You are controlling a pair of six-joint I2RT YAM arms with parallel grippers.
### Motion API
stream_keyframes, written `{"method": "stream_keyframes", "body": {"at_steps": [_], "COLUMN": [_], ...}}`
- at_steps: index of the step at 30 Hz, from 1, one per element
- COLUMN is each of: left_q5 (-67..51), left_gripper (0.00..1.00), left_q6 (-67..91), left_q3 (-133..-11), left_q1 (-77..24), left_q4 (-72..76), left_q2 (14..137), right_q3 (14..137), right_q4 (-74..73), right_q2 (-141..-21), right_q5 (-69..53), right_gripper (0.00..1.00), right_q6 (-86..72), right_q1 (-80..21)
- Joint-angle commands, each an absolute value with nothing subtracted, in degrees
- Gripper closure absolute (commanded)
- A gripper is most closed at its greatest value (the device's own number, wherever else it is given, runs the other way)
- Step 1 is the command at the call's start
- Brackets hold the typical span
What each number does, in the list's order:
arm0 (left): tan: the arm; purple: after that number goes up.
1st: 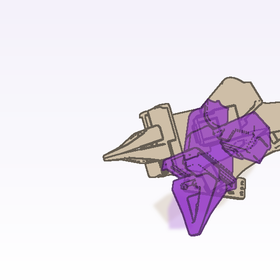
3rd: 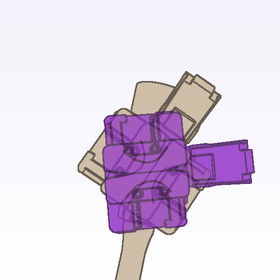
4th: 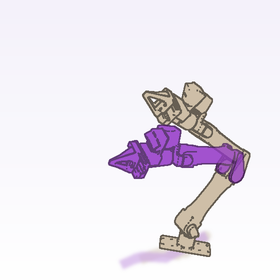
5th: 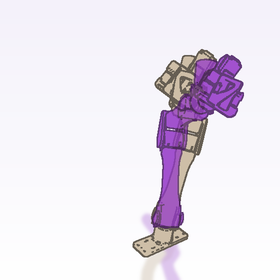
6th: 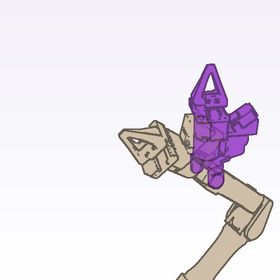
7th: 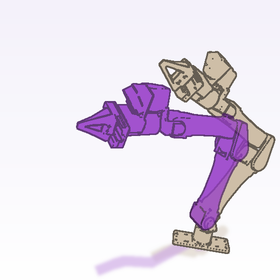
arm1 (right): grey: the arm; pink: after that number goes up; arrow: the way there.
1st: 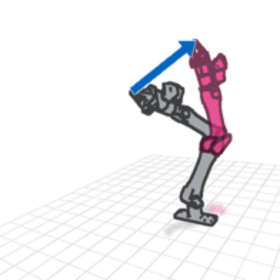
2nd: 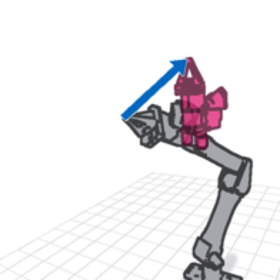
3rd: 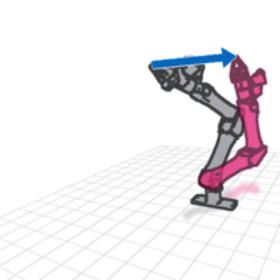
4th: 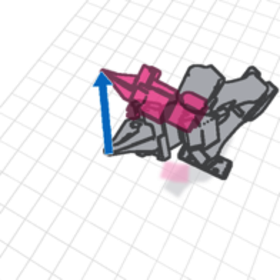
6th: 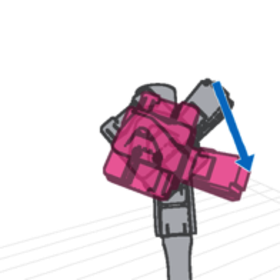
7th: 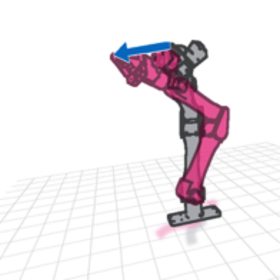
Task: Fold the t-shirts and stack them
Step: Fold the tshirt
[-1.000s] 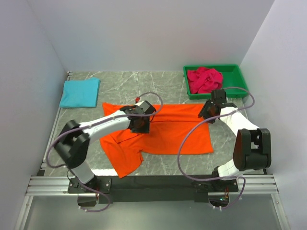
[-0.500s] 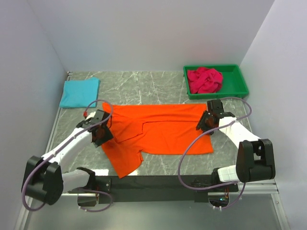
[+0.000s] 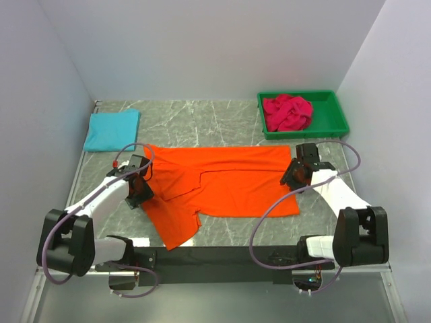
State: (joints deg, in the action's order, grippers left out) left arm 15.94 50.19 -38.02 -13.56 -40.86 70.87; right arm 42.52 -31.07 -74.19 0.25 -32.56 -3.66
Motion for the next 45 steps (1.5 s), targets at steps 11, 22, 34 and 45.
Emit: {"method": "stream_keyframes", "body": {"at_steps": [11, 22, 34, 45], "left_q5": [14.0, 14.7, 15.3, 12.7], "left_gripper": [0.53, 0.86, 0.99, 0.99], "left_q6": [49.0, 50.7, 51.7, 50.9], "left_q3": [-37.7, -36.8, -37.3, -37.3], "left_q1": [-14.8, -17.9, -16.5, -12.5], "left_q4": [-39.6, -37.9, -39.2, -38.7], "left_q2": [74.2, 79.2, 75.9, 73.3], "right_q3": [37.2, 34.6, 37.3, 32.8], "right_q4": [-35.4, -38.7, -46.9, -44.5], "right_q2": [-67.7, -68.6, -67.4, -65.4], "right_q5": [3.7, 5.7, 5.4, 2.6], "right_gripper": [0.52, 0.53, 0.53, 0.53], "right_q6": [-36.0, -37.7, -41.0, -44.3], "right_q1": [4.4, 5.7, 5.6, 5.5]}}
